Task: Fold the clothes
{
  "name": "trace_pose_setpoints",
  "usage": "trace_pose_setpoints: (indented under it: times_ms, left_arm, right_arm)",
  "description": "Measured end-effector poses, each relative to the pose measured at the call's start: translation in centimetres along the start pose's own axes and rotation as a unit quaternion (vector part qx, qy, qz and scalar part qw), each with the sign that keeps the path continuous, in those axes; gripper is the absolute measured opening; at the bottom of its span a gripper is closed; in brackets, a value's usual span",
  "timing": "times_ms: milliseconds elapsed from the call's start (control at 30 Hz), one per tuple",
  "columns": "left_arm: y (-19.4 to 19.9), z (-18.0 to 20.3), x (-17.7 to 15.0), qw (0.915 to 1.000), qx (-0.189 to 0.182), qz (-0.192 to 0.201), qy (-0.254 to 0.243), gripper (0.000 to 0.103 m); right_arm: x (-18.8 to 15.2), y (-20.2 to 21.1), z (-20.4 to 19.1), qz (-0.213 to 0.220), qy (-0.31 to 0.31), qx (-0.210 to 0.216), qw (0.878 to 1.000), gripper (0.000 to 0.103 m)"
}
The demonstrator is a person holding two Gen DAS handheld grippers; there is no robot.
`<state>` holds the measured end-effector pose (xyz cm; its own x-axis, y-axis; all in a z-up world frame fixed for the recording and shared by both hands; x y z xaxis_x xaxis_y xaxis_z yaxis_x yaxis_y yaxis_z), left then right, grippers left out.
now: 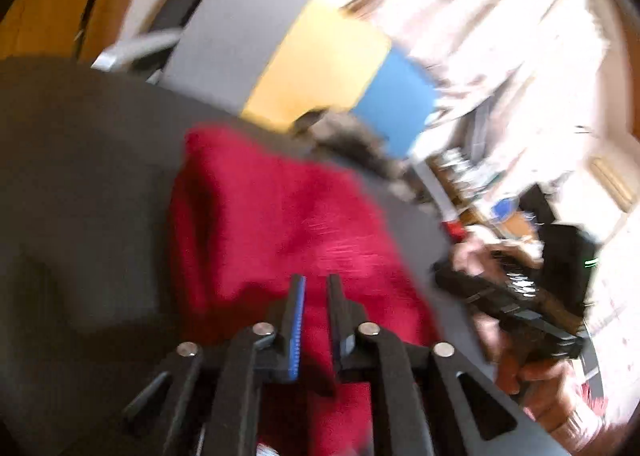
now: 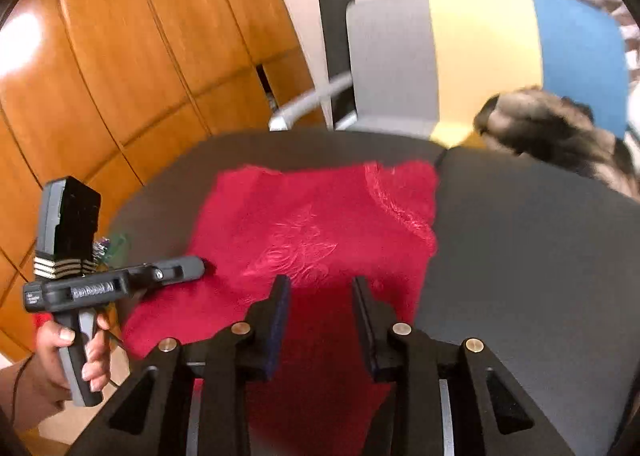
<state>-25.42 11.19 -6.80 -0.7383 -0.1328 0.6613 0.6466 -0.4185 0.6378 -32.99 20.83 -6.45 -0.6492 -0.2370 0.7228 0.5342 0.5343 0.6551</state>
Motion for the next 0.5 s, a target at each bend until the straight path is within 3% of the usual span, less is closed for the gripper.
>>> trace_pose_setpoints:
  times_ms: [100,167,233,367,500]
  left_arm:
    - [1.5,3.0,0.0,0.9987,0.005,0.017,-0.048,0.012]
    - [-0.3,1.1,-0.9,0.9971,0.058,-0.010,-0.049,0.012]
    - [-2.0,-2.3,-2.1,0.9952,0.088,-0.040,-0.014,0.003]
    - [-1.4,-4.2,-3.3,0.9980,0.052,-0.032,0.019,0.002]
    - [-0.3,-3.7,-2.7,0.9988,0.026,-0.024,0.034,0.002]
  right_arm:
    - [-2.0,0.4,-1.7,-0.015,0.045,-0.034,0.998,0.032]
    - [-3.2,-0.6,-2.8,-0.028,0.077,-0.052,0.995,0.034]
    - [-4.4,-1.6,-4.0,-0.042,0.108,-0.070,0.991,0.038]
    - [-7.5,-2.6,-4.8,-0.063,0.131,-0.073,0.987,0.038]
    - [-6.6,-1.4,-4.3,-0.055,0.104,-0.042,0.992,0.039]
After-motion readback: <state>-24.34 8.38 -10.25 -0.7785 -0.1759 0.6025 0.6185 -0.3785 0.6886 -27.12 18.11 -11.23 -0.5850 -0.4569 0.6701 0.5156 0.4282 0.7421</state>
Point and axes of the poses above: each gripper's, at about its wrist camera, not at the fingertips, and y roughly against the way its jaws point, z to its right, x to its top, the point moved 9 cm from there along -y, roughly the way its jaws point, and after that the axes turned 1 degree about -y, right-handed, at the moved point
